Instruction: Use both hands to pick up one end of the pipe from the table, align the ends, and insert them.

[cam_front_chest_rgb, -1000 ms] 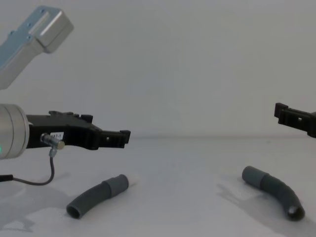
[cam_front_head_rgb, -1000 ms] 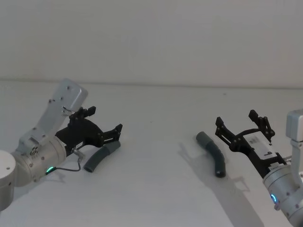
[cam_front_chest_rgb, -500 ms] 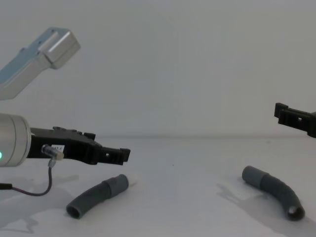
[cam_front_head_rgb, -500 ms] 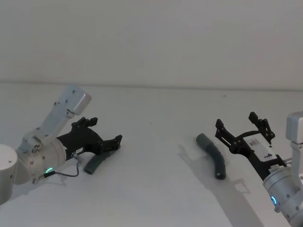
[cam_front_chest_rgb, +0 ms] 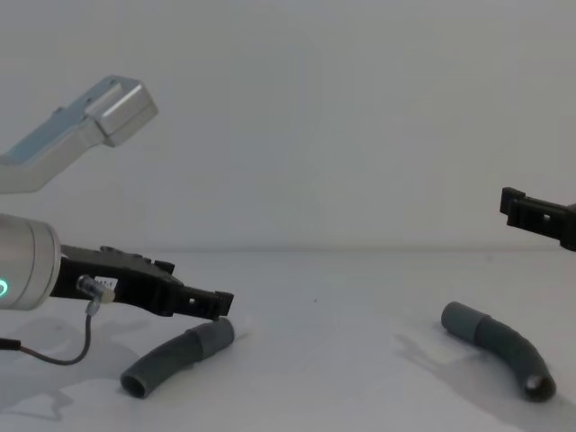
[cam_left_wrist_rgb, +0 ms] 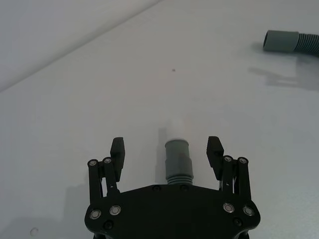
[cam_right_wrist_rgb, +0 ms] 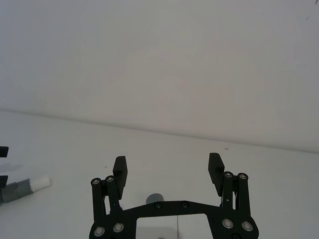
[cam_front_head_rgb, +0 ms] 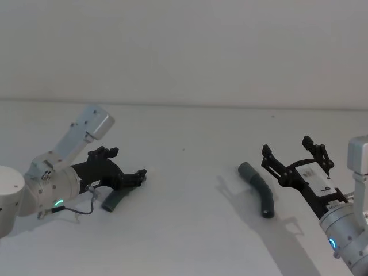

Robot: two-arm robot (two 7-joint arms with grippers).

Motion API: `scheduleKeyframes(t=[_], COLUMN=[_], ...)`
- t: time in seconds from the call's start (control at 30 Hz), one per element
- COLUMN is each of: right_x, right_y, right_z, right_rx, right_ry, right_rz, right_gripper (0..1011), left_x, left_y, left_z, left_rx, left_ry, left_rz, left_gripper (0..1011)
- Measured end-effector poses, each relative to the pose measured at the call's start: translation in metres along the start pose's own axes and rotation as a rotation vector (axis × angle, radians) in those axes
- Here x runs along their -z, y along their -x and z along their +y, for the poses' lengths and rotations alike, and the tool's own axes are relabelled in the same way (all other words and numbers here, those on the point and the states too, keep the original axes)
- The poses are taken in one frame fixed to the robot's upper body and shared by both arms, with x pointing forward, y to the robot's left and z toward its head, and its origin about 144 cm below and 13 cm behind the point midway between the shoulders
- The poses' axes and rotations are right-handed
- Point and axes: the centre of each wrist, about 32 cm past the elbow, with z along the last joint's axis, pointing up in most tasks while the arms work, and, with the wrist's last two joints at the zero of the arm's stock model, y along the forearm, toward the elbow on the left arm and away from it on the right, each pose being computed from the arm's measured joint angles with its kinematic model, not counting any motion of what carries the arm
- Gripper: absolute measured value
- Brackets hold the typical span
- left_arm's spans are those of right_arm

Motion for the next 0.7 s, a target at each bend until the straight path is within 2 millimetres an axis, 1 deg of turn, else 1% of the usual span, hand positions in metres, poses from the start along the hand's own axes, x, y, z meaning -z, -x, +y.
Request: scheduleKeyframes(t=[0.7], right_x=[0.0], right_y=[0.0], right_z=[0.0], right_rx=[0.0], right_ry=[0.0], right_rz=[0.0], right_gripper=[1001], left_x=[-0.0057], left_y=[-0.0089], left_z=[-0.0082], left_rx=[0.033], left_ry=[-0.065], left_rz=[-0.007], left_gripper=[1002])
